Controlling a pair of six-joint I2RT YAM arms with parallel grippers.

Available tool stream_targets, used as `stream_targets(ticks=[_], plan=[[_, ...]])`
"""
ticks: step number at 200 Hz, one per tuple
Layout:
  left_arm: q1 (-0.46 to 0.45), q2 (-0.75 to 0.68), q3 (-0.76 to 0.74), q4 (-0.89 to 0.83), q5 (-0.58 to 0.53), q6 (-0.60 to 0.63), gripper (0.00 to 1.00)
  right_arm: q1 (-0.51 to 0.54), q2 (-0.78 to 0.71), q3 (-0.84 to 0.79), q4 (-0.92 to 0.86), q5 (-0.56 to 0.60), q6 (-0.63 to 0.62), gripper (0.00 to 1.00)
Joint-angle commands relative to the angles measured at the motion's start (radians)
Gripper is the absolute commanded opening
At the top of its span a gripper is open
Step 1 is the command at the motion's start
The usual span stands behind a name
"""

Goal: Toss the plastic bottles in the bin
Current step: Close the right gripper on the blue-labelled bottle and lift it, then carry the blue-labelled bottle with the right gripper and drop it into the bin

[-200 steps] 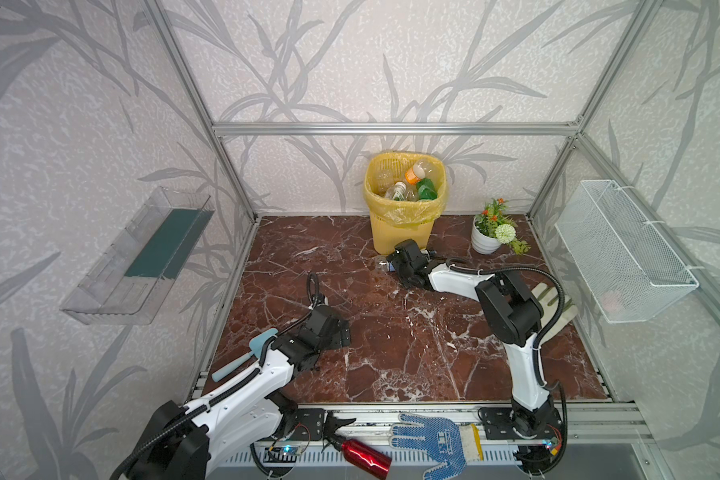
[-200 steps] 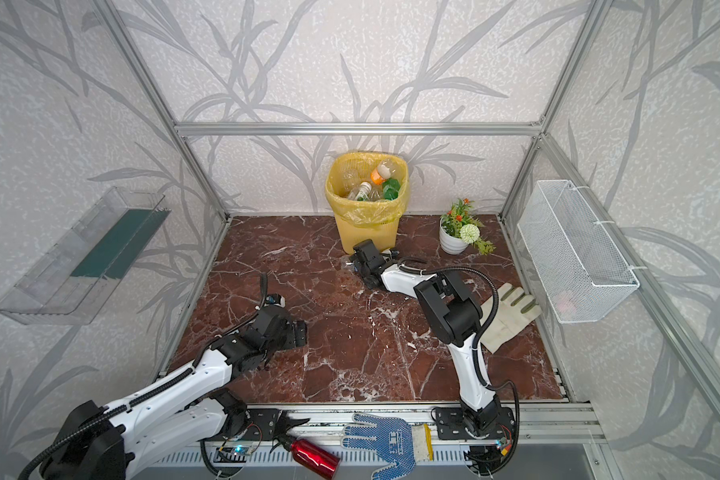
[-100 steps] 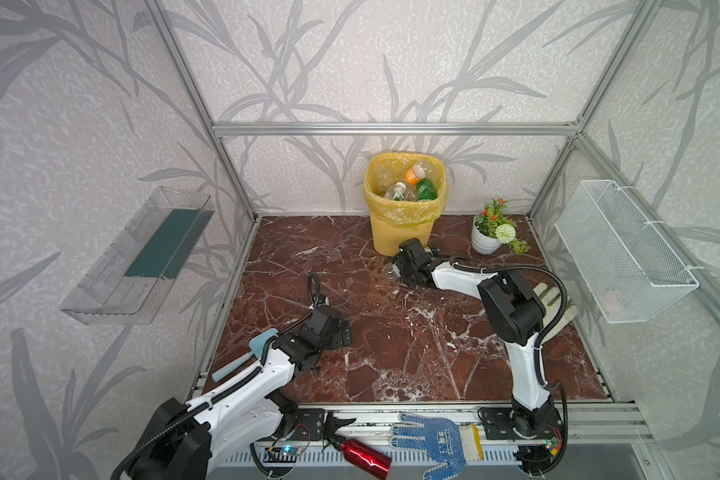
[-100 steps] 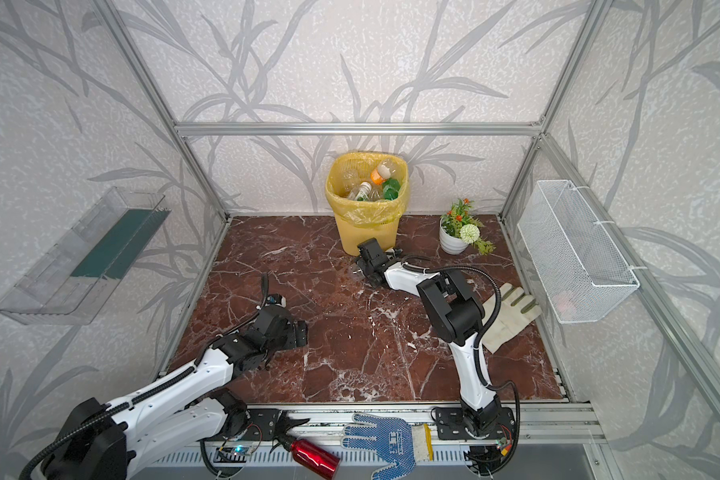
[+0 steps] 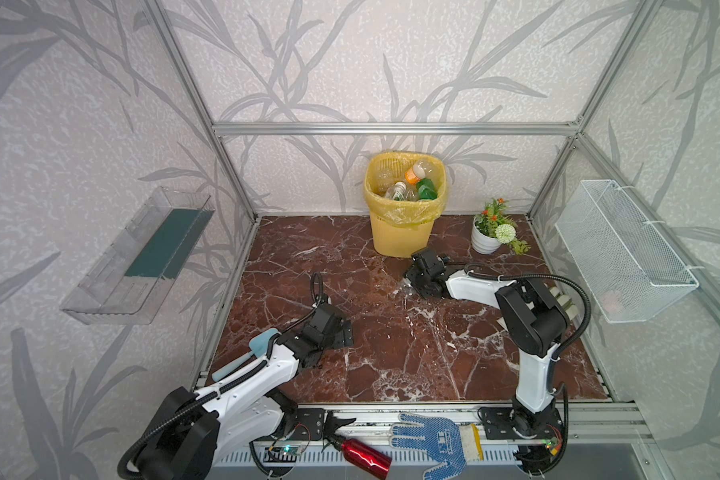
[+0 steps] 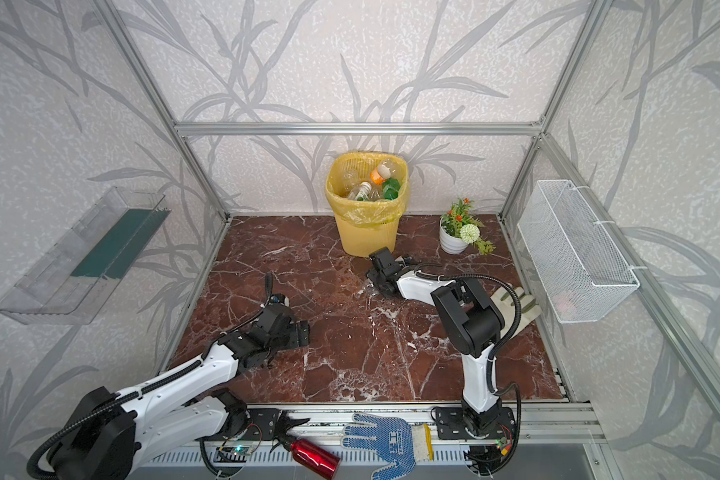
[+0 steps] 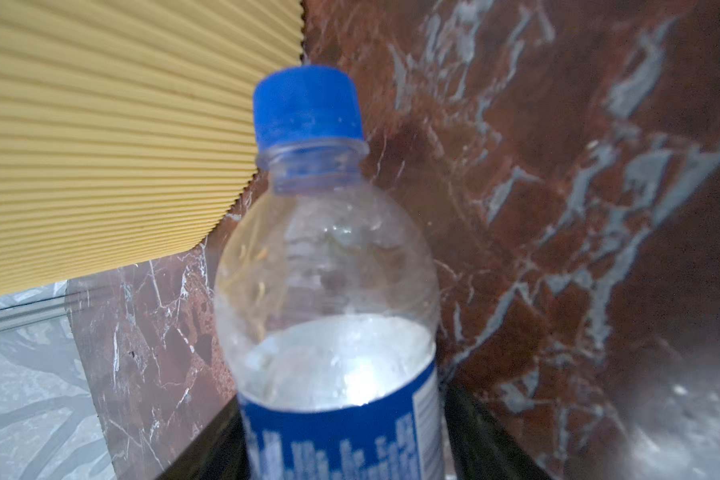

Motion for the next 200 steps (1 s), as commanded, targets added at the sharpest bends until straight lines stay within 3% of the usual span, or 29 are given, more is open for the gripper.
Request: stream_targets(ticks=[1,33,78,102,152,200], plan=[[0.004,0.004,0.034,0.011,-0.004,0.006,0.99,-0.018,0.029,0.001,-0.093,-0.028,-0.053,0.71],[0.004,0.002,0.032,0.009,-0.008,0.000,0.99,-0.022,0.020,0.002,-0.107,-0.022,-0.082,0.58],[0.005,0.008,0.037,0.008,-0.024,0.002,0.99,-0.025,-0.034,-0.034,-0.087,-0.041,-0.124,0.51],[0.004,0.011,0.046,0.011,-0.034,-0.006,0.99,-0.025,-0.140,-0.048,-0.109,0.020,-0.185,0.49],[0.011,0.036,0.053,0.042,-0.046,-0.026,0.99,-0.052,-0.532,-0.057,-0.128,0.233,-0.485,0.45],[0.021,0.112,0.099,0.059,-0.040,-0.016,0.99,-0.150,-0.759,0.192,-0.120,0.247,-0.766,0.44]])
